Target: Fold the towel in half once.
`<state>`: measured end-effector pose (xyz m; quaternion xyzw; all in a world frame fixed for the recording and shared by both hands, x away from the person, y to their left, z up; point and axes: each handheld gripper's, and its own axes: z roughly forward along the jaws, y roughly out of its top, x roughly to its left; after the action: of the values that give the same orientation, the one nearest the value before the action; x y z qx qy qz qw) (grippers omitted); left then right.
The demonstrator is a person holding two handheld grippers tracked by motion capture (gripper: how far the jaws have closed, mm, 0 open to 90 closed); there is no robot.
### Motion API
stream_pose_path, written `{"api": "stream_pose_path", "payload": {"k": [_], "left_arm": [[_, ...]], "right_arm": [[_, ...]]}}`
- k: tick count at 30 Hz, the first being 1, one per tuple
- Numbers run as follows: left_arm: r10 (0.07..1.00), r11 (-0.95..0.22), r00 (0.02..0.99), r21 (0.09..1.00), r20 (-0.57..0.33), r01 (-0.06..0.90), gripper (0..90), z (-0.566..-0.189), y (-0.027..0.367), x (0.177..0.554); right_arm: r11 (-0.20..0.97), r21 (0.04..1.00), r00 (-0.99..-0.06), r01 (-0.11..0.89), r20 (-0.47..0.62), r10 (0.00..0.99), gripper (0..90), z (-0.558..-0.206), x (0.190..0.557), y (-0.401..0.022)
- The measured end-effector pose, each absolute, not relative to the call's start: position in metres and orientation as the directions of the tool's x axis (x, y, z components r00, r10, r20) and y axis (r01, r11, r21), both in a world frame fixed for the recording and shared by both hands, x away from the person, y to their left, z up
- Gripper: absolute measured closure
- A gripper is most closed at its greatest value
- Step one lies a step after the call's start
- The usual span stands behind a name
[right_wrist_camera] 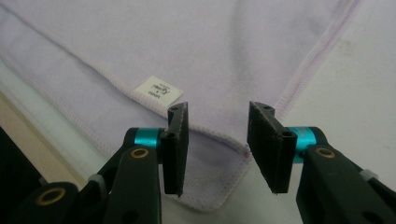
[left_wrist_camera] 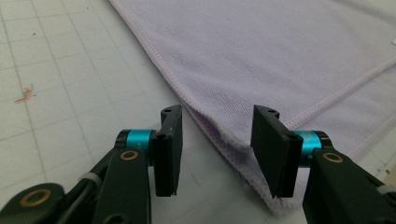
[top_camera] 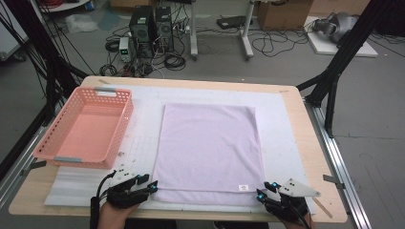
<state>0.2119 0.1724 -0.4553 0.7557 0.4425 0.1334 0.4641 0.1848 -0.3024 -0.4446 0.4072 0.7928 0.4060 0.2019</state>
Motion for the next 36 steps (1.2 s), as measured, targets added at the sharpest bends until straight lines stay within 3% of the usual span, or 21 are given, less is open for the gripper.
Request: {"api": "stream_pose_path", "payload": {"k": [5,7,10,12,15,24,36], "left_arm": [[0.785,-0.195,0.587,0.82,-0.199,0.539,59.0,-0.457,0.166,0.212],[0.791,-0.201,0.583,0.821,-0.187,0.535,64.1,-0.457,0.165,0.212],[0.796,-0.216,0.585,0.83,-0.155,0.514,79.9,-0.456,0.164,0.211],[0.794,-0.225,0.591,0.834,-0.142,0.504,84.1,-0.456,0.163,0.21],[0.795,-0.219,0.592,0.847,-0.133,0.484,85.5,-0.454,0.162,0.208],[0.782,-0.162,0.604,0.885,-0.155,0.437,86.7,-0.44,0.169,0.198],[0.779,-0.186,0.614,0.889,-0.126,0.419,86.9,-0.439,0.169,0.197]], "right_arm": [[0.354,0.802,-0.591,0.482,-0.001,0.807,61.7,-0.448,0.187,-0.3],[0.366,0.797,-0.594,0.48,-0.012,0.804,64.4,-0.449,0.187,-0.301],[0.372,0.794,-0.593,0.481,-0.019,0.805,70.5,-0.45,0.188,-0.302],[0.377,0.791,-0.591,0.482,-0.024,0.807,75.7,-0.45,0.188,-0.303],[0.376,0.792,-0.584,0.481,-0.031,0.811,86.5,-0.45,0.188,-0.305],[0.36,0.817,-0.601,0.45,-0.021,0.799,87.3,-0.439,0.181,-0.311],[0.371,0.816,-0.621,0.443,-0.02,0.784,87.3,-0.438,0.179,-0.311]]}}
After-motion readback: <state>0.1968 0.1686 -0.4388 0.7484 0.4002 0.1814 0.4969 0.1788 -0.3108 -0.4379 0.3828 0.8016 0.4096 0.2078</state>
